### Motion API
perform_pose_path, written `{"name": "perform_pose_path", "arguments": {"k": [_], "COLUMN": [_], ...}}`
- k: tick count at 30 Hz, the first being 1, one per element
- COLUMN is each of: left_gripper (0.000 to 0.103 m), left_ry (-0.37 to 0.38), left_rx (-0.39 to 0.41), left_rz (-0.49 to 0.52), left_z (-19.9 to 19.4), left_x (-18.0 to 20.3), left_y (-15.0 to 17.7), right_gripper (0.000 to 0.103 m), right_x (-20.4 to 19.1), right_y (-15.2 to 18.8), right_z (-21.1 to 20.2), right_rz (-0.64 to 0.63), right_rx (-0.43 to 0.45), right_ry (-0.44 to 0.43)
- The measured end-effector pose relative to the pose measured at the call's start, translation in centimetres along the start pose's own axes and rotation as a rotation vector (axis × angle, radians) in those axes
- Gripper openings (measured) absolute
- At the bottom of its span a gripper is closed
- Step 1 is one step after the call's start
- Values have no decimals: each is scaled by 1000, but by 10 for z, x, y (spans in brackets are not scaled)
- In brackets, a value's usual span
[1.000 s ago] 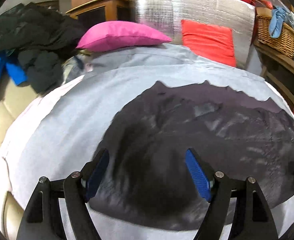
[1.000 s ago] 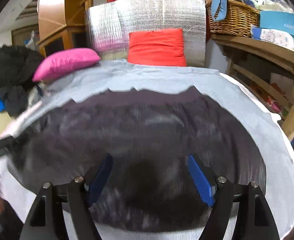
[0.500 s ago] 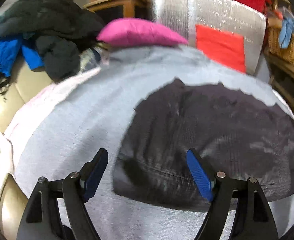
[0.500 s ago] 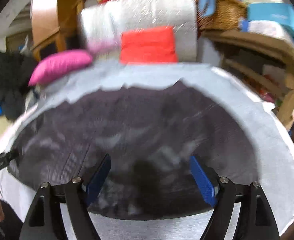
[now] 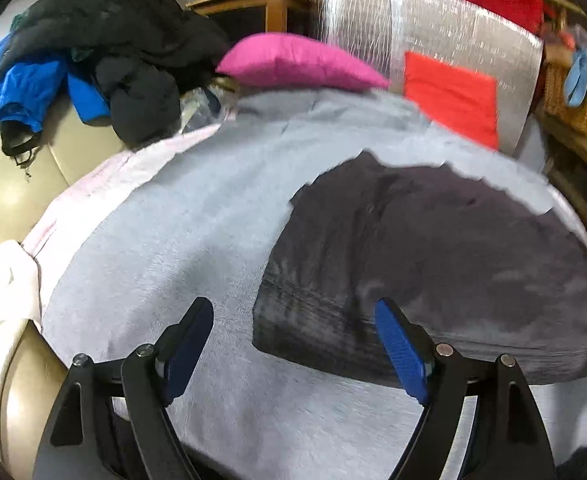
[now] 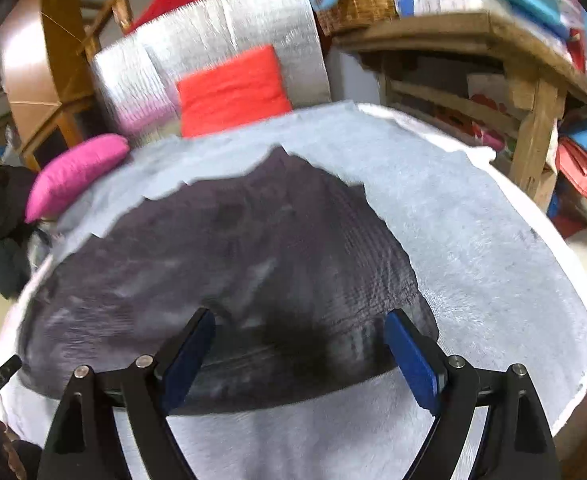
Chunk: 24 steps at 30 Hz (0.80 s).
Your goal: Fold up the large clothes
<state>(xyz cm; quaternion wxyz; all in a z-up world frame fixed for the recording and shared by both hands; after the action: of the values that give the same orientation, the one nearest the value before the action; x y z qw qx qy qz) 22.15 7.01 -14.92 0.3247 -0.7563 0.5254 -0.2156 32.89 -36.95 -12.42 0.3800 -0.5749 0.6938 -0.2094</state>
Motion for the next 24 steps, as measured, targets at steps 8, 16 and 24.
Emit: {"name": "perform_pose_path", "arguments": {"k": [8, 16, 24], "left_gripper": [91, 94, 94], "left_ry": [84, 151, 122], "left_rx": [72, 135, 151], "left_rz": [86, 171, 182], "left_z": [-81, -139, -150], "left_x": [40, 64, 64], "left_y": [14, 21, 22], "right_gripper": [89, 92, 95], "right_x": [-83, -114, -103], "right_y": [46, 85, 79], "right_z": [-58, -82, -101], "right_rz": [-142, -200, -182], "right_rx": [5, -60, -24], "right_ry": [-111, -100, -48]}}
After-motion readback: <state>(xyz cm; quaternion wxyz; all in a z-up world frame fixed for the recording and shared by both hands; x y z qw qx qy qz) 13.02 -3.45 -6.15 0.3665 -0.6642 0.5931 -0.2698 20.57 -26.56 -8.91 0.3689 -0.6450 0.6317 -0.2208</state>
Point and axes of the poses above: each gripper's, at about its wrist camera, not at the fingertips, and z roughly the way its jaws point, x to its right, y to its underside, the point moved 10 cm from there along z, roughly the way its jaws point, and after that the axes turned 7 degrees about -y, right-handed, at the moved point
